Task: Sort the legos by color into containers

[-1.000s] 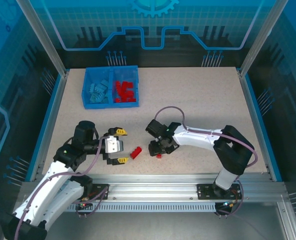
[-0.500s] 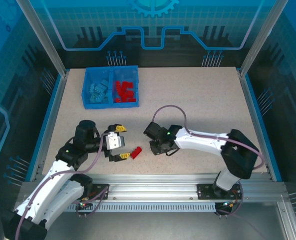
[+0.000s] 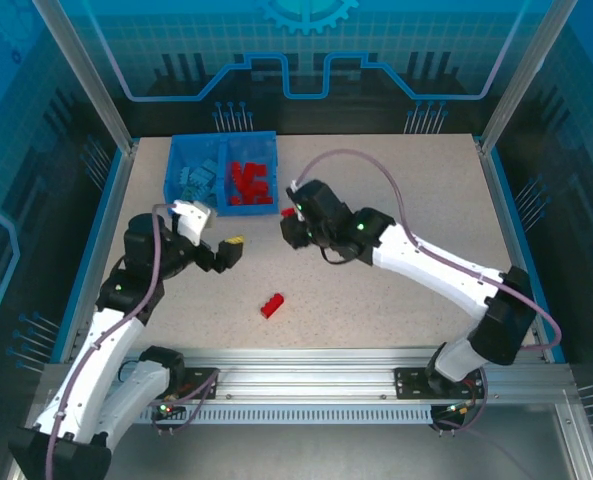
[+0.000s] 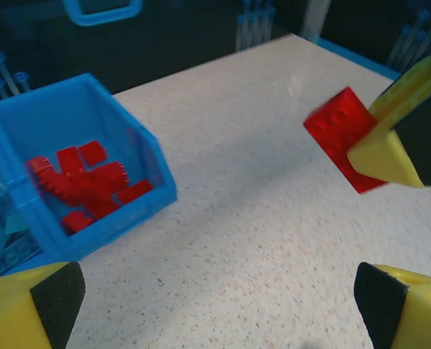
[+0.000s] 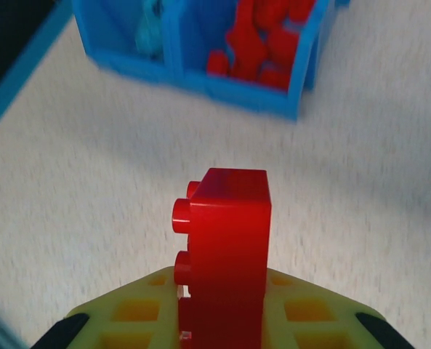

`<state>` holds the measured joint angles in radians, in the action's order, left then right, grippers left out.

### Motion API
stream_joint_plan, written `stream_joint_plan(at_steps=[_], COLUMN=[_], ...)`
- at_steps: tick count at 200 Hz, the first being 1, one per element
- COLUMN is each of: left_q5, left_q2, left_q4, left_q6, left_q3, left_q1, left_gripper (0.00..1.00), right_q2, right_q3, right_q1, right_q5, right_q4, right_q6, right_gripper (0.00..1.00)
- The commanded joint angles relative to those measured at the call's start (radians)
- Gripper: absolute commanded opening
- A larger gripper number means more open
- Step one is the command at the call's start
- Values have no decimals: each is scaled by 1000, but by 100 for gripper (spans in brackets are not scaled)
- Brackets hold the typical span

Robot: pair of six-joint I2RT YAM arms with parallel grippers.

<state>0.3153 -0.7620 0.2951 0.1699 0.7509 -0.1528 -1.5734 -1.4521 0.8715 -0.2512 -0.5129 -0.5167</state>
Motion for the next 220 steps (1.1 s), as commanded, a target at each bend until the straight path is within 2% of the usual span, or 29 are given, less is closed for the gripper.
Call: stream_joint_plan(at_steps=[1,27,60,85,104,140,164,200,220], left_q5=[-38,-61,-153,-262,-327,-329,-324,-326,-323], left_q2=[-7,-46,-56,-49,-49,-56,-59,-73,-87], left_q4=[-9,48,87,107,121,122,124,123,128], left_q6=[-184,-193,-196,-195,-190,-192,-193,-191,-190], left_q3=[-6,38,59,59,62,62,63,64,69], left_q1=[51,65,66,65,65,66,65,66,65], left_gripper=[99,99,99,99,99,99,99,99,99], right_q2=[-128,-290,-503,-675,-830,-1107,-1139,-1094,-1057], right_q3=[-121,-294,-524,-734,-930,-1330,-1328,-1277,-1270], right_q1=[-36,-56,-65,-69,-71,-91,-96,-94,-92], right_q5=[8,-28,-101,-165,-236,-277,-247,-206,-177], right_q4=[75,83,63,-5,-75,-226,-225,-232,-226], right_q6=[97,150,221,257,291,327,338,322,313], right_gripper=[24,24,24,24,24,25,27,40,43])
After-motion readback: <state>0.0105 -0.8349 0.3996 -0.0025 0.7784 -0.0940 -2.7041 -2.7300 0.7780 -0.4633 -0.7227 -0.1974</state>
